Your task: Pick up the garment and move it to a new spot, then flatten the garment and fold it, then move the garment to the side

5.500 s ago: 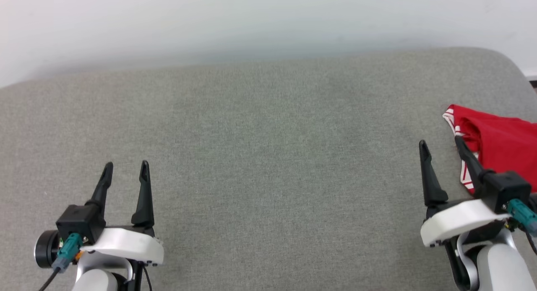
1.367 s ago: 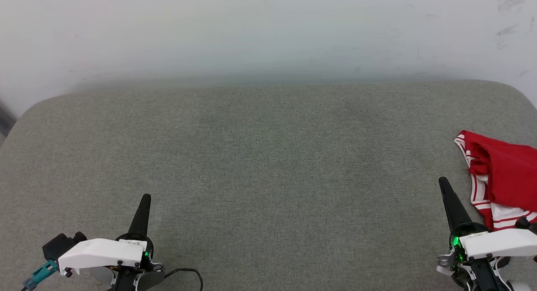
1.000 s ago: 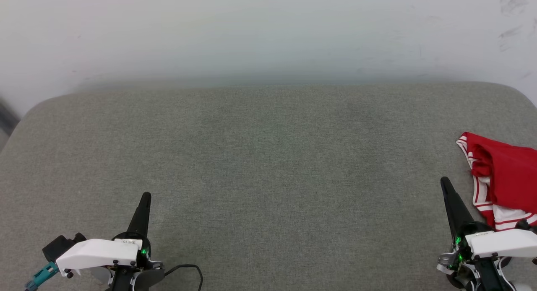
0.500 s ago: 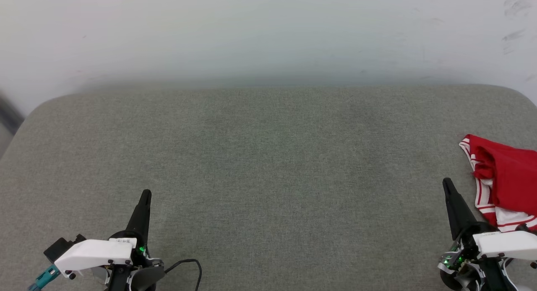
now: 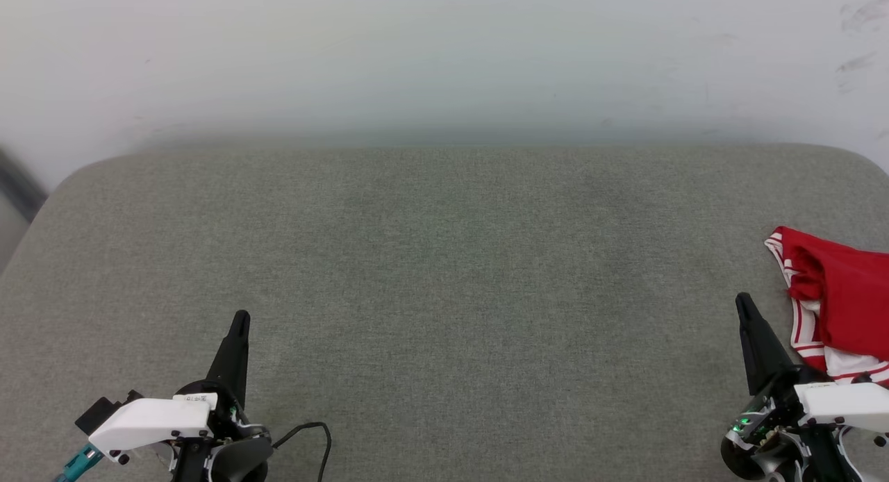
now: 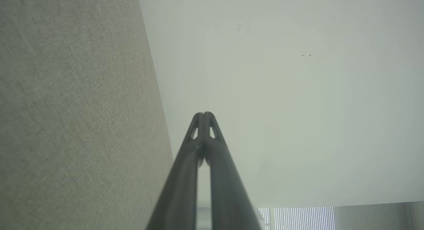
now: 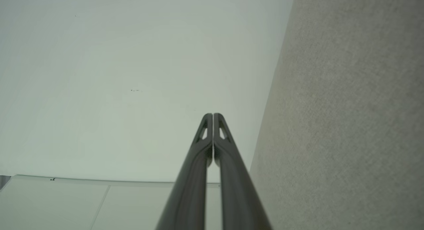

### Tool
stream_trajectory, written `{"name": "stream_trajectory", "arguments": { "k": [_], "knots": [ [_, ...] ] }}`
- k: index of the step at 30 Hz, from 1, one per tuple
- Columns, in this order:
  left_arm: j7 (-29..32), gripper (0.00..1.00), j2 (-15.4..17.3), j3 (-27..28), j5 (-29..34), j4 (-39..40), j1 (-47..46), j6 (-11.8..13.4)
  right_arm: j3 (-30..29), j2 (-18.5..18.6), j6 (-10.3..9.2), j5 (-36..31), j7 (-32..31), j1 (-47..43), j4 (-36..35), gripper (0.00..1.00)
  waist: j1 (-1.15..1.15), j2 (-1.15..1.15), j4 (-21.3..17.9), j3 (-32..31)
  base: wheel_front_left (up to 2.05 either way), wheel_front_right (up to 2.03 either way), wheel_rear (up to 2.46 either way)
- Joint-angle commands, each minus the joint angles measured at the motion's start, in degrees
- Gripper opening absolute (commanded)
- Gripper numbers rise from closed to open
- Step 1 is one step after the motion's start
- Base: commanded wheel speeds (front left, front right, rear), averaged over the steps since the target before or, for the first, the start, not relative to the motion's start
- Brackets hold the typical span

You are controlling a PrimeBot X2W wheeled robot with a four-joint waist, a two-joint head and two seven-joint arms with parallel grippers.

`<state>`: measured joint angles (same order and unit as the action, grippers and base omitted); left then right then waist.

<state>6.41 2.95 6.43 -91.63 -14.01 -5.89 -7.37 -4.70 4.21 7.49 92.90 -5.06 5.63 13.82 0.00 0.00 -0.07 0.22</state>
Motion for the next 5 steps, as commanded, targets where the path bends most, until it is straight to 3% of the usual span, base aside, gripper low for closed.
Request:
{"name": "stream_trajectory", "arguments": {
  "k": [1,5],
  "knots": [
    [0.4,0.00,-0.2,0.4,-0.9,-0.1,-0.6,-0.3,-0.1,-0.1,0.00,1.2,-0.1,0.7,0.3,0.00,0.00,0.00,0.1,0.0,0.00,0.00,0.00],
    [0.3,0.00,-0.2,0.3,-0.7,-0.1,-0.6,-0.3,-0.2,-0.2,0.00,0.9,-0.2,0.7,0.2,0.00,0.00,0.00,0.1,0.0,0.00,0.00,0.00]
  ]
}}
